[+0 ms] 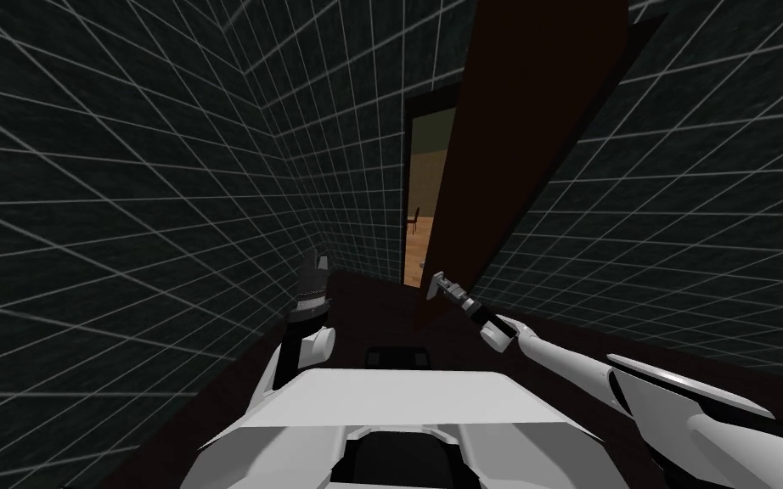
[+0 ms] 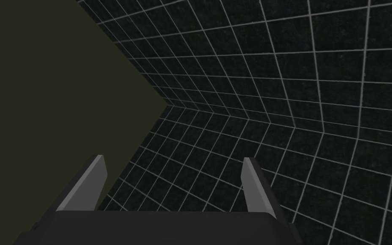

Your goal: Pull the door open

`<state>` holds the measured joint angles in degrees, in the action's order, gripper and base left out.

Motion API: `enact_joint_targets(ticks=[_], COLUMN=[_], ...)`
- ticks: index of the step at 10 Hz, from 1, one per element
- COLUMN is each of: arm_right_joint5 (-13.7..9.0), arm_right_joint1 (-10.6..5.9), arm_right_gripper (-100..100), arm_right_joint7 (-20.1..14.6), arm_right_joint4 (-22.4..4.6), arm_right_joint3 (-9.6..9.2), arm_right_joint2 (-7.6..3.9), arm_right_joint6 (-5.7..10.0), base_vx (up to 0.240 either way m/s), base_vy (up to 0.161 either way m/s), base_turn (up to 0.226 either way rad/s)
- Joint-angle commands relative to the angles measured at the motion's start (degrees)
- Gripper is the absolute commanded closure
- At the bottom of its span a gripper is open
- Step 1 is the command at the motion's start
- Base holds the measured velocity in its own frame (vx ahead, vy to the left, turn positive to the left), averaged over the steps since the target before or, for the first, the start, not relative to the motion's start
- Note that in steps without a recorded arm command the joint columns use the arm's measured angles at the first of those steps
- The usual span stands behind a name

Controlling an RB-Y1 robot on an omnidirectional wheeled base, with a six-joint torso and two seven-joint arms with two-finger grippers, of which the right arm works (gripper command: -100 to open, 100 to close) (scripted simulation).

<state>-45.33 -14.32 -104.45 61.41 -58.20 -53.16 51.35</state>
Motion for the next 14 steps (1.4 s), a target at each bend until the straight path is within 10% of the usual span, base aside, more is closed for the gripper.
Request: enact_joint_targets(ticks=[1, 14], arm_right_joint5=[0.4, 1.6], arm_right_joint1=[0.13, -1.44], arm_right_gripper=[100, 100], arm_right_joint7=[-0.6, -4.2], arm_right_joint4=[0.0, -2.7], arm_right_joint3=[-0.7, -5.49], arm_right_joint2=[-0.33, -2.19], arm_right_joint6=[0.74, 6.07], base_vx=[-0.144, -0.151], base_vy=[-0.155, -0.143], base_turn=[0.112, 0.13])
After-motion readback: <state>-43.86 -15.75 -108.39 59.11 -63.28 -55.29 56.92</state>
